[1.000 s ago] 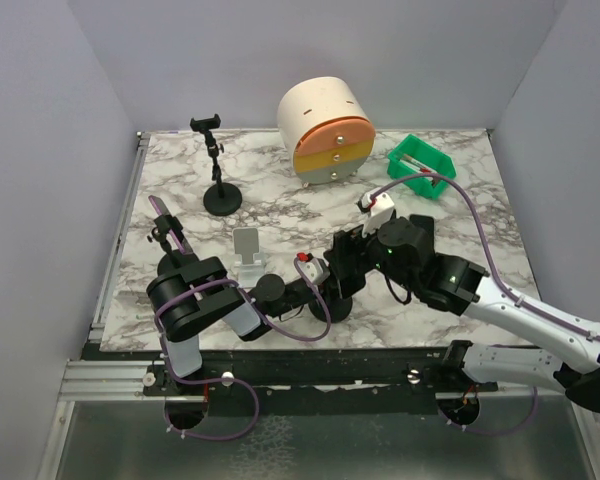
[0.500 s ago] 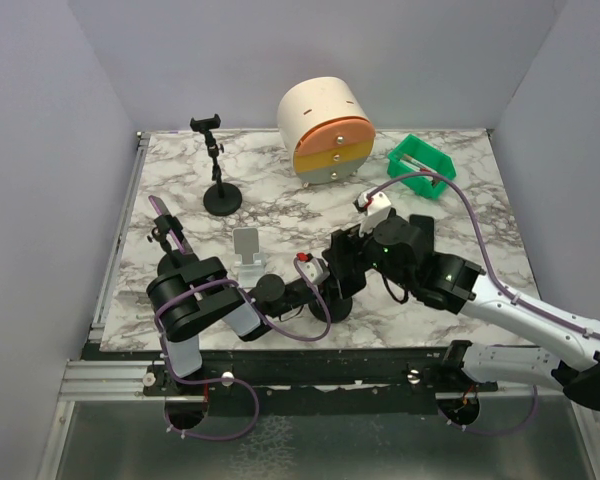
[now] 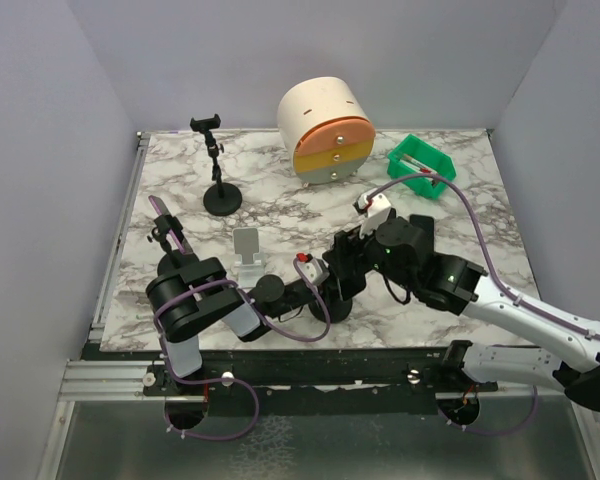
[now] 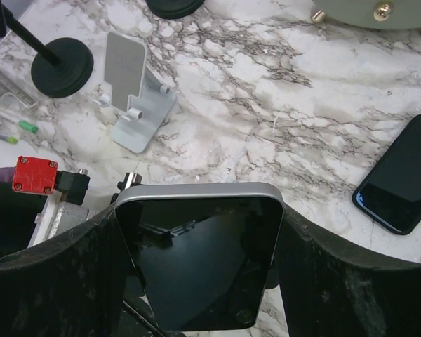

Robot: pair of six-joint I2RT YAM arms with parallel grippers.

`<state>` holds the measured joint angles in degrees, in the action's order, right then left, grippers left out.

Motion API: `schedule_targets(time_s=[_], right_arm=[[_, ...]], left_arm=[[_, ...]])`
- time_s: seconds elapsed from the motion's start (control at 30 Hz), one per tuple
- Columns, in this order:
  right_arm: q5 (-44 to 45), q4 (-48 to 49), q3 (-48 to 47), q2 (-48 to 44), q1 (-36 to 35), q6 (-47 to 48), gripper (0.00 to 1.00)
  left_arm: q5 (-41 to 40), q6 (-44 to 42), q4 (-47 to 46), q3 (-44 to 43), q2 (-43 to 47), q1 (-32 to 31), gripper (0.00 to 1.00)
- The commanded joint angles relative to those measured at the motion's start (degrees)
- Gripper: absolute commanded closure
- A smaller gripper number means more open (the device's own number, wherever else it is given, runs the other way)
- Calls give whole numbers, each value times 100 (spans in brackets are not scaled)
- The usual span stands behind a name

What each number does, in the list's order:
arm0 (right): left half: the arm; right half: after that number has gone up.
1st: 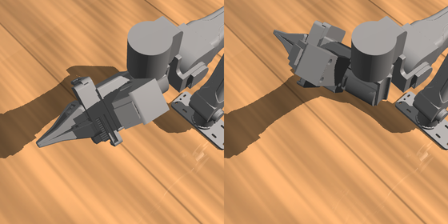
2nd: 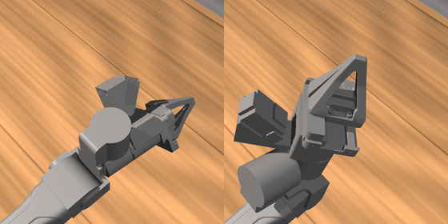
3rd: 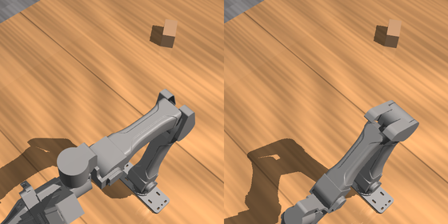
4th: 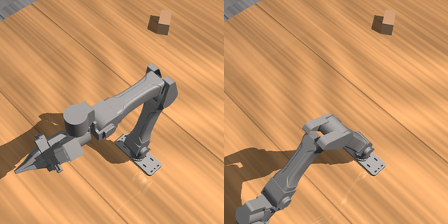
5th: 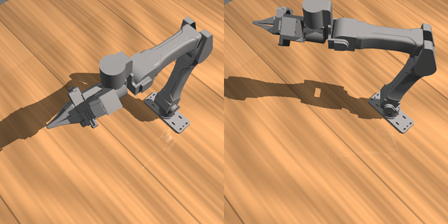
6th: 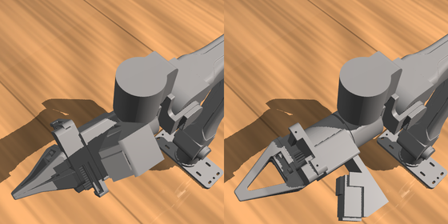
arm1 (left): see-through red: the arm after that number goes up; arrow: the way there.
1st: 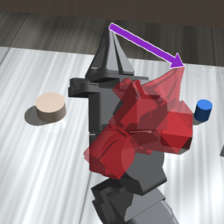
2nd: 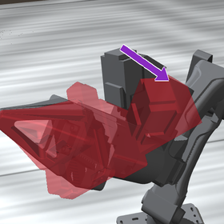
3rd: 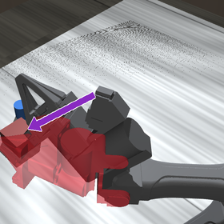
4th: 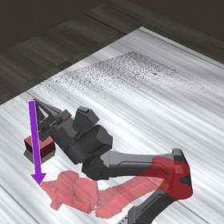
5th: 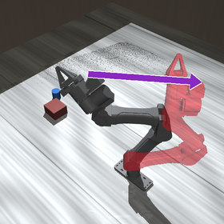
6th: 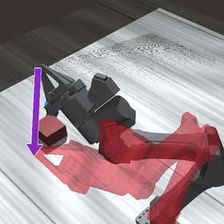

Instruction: Remove the phone from the phone stand

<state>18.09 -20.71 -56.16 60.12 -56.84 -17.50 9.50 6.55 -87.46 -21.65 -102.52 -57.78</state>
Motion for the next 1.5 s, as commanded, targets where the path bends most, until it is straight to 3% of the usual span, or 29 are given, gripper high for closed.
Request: schedule_targets(time_s=[0.0,0.57,1.47], right_arm=[[-331,59,143,-413,15,8,100],[-2050,905,573,-1227,17,-347,100],[-2866,1628,927,-1920,15,-672,100]], left_arm=[[233,242,-1335,242,98,-49,100],[1313,977,-1346,-39,503,157,100],[1809,1358,-1353,-512,21,739,100]])
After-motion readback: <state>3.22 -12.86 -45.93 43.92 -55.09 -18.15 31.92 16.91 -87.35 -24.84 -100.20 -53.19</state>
